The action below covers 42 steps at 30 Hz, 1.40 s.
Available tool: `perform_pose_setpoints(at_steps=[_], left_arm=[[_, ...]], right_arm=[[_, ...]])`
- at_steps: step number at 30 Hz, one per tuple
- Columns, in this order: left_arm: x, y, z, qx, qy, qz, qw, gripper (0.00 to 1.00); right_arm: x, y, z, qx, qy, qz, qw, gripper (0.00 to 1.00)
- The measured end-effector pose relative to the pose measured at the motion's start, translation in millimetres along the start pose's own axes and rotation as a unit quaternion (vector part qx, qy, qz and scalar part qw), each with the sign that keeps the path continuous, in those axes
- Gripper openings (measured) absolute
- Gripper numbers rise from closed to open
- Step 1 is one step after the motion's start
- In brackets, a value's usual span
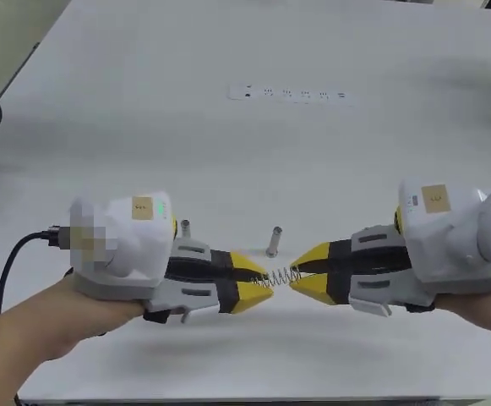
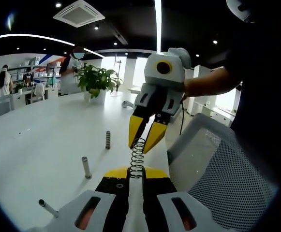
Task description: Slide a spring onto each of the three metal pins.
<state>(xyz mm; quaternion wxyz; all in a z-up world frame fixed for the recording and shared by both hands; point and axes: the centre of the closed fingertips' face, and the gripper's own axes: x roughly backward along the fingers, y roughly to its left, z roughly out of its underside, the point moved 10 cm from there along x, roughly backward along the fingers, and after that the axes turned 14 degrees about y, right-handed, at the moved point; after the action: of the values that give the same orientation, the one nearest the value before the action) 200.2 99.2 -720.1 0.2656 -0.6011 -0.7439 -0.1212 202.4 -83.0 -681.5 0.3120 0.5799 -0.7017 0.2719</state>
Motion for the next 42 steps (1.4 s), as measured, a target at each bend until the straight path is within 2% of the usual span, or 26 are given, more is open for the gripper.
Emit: perform_pose_setpoints(at_steps=[4, 5, 6, 8, 9, 10, 11, 12, 13, 20, 37, 42], left_arm=[[1.4, 2.1, -0.1, 0.000, 0.003, -0.008, 1.0000, 0.02], [1.5, 2.3, 0.8, -0.004, 0.009, -0.009, 0.9999, 0.01], [1.0, 2.1, 1.4, -0.003, 0.012, -0.010, 0.9999, 0.01], [1.9, 0.9, 2.0, -0.007, 0.011, -0.011, 0.9999, 0.01], [1.9, 0.5, 2.1, -0.008, 0.012, -0.012, 0.9998, 0.01], [2.0, -0.2, 2.2, -0.012, 0.011, -0.013, 0.9998, 0.01], [2.5, -0.8, 1.0, -0.012, 0.002, -0.010, 0.9999, 0.01], [2.2, -0.9, 0.9, -0.011, 0.008, -0.011, 0.9998, 0.01], [2.7, -1.1, 0.5, -0.017, 0.004, -0.014, 0.9997, 0.01], [3.6, 0.0, -1.1, -0.015, -0.002, -0.013, 0.9998, 0.01], [3.1, -3.1, -3.9, -0.016, -0.011, -0.004, 0.9998, 0.01], [4.9, -4.0, -6.1, -0.013, -0.023, -0.001, 0.9997, 0.01]], right_arm=[[1.6, 0.4, -8.6, 0.005, -0.011, -0.001, 0.9999, 0.03], [2.3, 1.7, -12.9, 0.016, -0.028, -0.007, 0.9995, 0.00], [3.9, 2.2, -17.8, -0.006, -0.049, -0.005, 0.9987, 0.00], [3.3, 2.8, -20.1, -0.002, -0.036, 0.004, 0.9993, 0.00], [1.5, 2.6, -20.5, 0.012, -0.027, 0.004, 0.9995, 0.00], [-0.6, 4.0, -20.5, 0.010, -0.025, 0.001, 0.9996, 0.00], [-1.5, 4.7, -20.4, 0.009, -0.024, -0.002, 0.9997, 0.00], [-0.7, 4.3, -21.1, 0.008, -0.032, -0.001, 0.9995, 0.00], [-0.4, 4.2, -21.1, 0.005, -0.030, 0.000, 0.9995, 0.00], [2.1, 2.0, -22.6, 0.005, -0.033, 0.000, 0.9994, 0.00], [6.4, 0.4, -25.8, -0.022, -0.051, -0.019, 0.9983, 0.00], [9.0, -0.6, -26.7, -0.031, -0.059, -0.022, 0.9975, 0.02]])
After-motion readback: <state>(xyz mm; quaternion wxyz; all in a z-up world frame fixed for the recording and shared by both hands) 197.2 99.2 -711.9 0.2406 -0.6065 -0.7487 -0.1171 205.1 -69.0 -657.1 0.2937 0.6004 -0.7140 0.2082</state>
